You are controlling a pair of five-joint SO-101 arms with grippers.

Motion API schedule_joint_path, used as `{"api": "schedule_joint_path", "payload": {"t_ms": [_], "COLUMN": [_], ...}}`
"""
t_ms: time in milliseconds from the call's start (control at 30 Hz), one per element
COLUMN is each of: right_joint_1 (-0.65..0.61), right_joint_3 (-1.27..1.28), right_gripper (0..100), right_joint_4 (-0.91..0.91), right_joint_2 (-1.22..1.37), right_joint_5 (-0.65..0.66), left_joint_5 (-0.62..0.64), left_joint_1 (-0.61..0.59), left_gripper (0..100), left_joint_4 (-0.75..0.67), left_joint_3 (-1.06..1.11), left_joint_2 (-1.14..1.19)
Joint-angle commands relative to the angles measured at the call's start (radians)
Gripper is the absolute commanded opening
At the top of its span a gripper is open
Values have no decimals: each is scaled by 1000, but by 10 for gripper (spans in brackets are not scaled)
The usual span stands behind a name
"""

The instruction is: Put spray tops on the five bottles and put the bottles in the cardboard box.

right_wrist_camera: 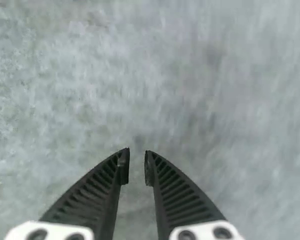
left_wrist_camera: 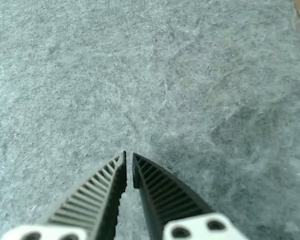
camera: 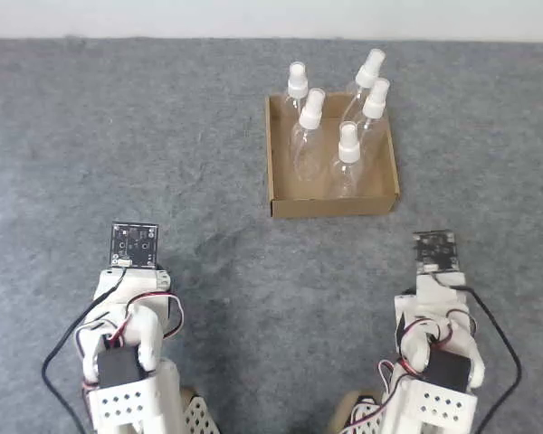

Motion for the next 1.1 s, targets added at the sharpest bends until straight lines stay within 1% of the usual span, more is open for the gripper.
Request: {"api": "schedule_joint_path", "payload": {"t_ms": [0, 100, 300, 400, 467, 600, 700, 800, 900, 933, 1067], "right_joint_1": [8, 8, 4, 7, 8, 8, 8, 8, 7, 7, 4], "right_joint_3": [23, 23, 23, 23, 23, 23, 23, 23, 23, 23, 23], "right_gripper": [6, 6, 6, 13, 61, 170, 194, 195, 187, 169, 0], "right_joint_4": [-53, -54, -47, -27, 5, 15, 10, 10, 8, 8, 7], "right_joint_2": [-18, -18, -18, -12, -18, -18, -18, -18, -18, -18, -18], "right_joint_5": [318, 371, 377, 448, 483, 485, 483, 482, 482, 482, 483], "left_joint_5": [-8, -8, -8, -8, -8, -8, -8, -8, -8, -8, -8], "left_joint_1": [-3, -3, -3, -3, -3, -3, -3, -3, -3, -3, -3], "left_gripper": [12, 12, 12, 12, 12, 12, 12, 12, 12, 12, 12], "left_joint_4": [2, 2, 2, 2, 2, 2, 2, 2, 2, 2, 2], "left_joint_3": [-7, -7, -7, -7, -7, -7, -7, -7, -7, -7, -7], "left_joint_2": [6, 6, 6, 6, 6, 6, 6, 6, 6, 6, 6]}}
